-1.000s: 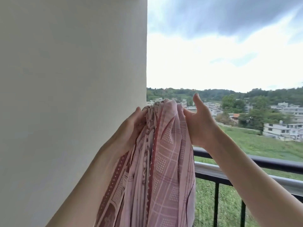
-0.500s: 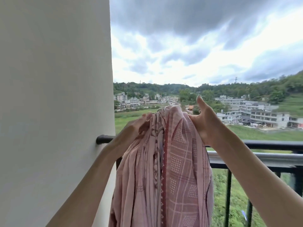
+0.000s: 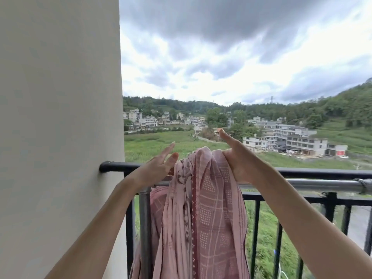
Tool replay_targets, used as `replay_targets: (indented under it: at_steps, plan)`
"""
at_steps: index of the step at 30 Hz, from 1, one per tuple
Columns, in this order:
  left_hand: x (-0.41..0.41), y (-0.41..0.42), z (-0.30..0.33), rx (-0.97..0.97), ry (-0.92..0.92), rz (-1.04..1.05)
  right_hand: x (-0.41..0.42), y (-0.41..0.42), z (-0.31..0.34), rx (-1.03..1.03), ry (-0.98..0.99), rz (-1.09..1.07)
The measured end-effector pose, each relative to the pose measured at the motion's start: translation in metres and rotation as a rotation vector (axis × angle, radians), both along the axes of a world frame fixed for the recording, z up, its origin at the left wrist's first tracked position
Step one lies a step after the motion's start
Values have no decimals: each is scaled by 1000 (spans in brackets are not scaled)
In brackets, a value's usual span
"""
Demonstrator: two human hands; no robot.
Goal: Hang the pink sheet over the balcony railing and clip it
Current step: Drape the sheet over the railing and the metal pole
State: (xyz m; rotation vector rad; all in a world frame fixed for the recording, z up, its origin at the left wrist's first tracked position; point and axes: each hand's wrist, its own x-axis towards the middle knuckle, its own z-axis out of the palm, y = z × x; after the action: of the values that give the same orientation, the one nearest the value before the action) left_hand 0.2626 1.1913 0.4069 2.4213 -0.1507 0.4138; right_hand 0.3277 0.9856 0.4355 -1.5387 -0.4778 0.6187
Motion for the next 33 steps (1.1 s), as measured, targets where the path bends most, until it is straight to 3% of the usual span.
replay_targets:
  at_steps: [5, 8, 12, 16, 18, 22, 27, 33]
  plan:
    - [-1, 5, -9, -22, -59, 29, 2, 7, -11, 4, -29, 27]
    - [-4, -1, -27, -18, -172, 58, -1, -4, -35, 112, -10, -23]
    - [8, -12, -55, -36, -343, 114, -3, -18, -74, 293, -191, -284]
    - [17, -24, -74, -21, -448, 212, -5, -14, -97, 300, -359, -561]
    - [20, -22, -80, -9, -458, 230, -9, -13, -108, 216, -391, -537]
    - [35, -20, -83, 37, -519, 282, -14, -2, -115, 26, -378, -218]
    - [46, -21, -94, 97, -525, 360, 0, 15, -114, 116, -333, -272]
    - [61, -22, -95, 103, -482, 404, 24, -22, -104, 305, -130, -319]
